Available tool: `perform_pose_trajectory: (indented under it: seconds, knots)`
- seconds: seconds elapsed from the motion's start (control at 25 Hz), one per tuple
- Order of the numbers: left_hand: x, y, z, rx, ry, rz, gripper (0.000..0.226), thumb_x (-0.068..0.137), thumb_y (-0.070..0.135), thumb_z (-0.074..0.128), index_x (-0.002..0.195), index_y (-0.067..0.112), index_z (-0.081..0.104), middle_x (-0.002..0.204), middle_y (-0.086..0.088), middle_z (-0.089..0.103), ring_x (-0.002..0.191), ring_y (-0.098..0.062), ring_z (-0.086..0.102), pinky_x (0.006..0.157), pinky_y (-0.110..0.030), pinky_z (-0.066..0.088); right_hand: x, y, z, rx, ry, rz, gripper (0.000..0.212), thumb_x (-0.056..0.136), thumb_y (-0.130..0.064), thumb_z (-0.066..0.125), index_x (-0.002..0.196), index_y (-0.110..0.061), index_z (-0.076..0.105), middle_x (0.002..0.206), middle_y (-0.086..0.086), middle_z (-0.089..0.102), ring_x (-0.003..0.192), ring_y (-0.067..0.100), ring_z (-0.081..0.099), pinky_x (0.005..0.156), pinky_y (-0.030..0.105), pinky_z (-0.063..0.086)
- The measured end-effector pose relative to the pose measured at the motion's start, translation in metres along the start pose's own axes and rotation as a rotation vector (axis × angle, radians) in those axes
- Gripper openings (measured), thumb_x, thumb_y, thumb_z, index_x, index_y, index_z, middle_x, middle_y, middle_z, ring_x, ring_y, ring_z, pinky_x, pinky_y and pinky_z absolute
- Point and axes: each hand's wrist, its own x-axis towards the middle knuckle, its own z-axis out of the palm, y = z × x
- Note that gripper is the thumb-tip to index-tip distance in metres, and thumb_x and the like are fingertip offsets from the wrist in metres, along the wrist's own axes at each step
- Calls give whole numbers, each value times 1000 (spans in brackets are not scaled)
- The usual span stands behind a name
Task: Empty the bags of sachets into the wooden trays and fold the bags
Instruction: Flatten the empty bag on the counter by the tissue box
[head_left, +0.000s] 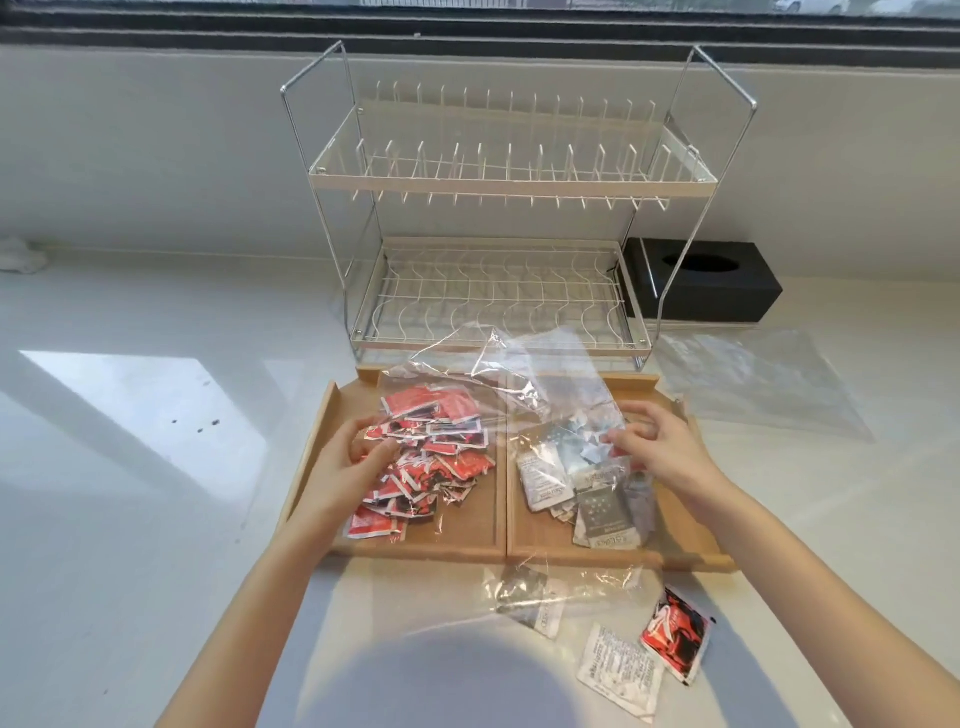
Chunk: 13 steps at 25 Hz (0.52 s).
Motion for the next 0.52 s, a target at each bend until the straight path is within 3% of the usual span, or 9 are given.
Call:
perform_pose_trajectory:
  seconds: [0.16,0.28,0.4,0.52]
  knots:
    - [-6,9,-6,-142,30,123,30,85,20,57,114,25,50,86,3,64,66,-11,60,54,-18,50,-8,-8,-7,149,60,-88,50,81,-14,63,127,-22,42,75,-8,70,71,8,64,65,21,46]
    - [-11,24,-11,-237,40,218,37,85,14,56,114,34,48,64,6,61,56,-3,58,54,-13,49,-14,-20,-11,180,61,-189,44,82,-11,61,120,-30,47,71,-11,72,69,-1,65,66,14,49]
    - [-16,41,-21,-176,12,293,43,85,15,56,111,49,49,62,9,64,59,0,59,61,-10,48,-19,-32,-19,156,22,-273,42,80,-11,64,110,-38,53,87,-7,68,73,-1,65,72,17,50]
    - [-24,55,-31,-141,-135,308,45,76,25,61,113,48,51,77,14,66,75,2,63,69,-7,47,-22,-39,-26,116,22,-319,40,78,-8,65,103,-39,58,99,-4,65,81,3,65,67,8,48]
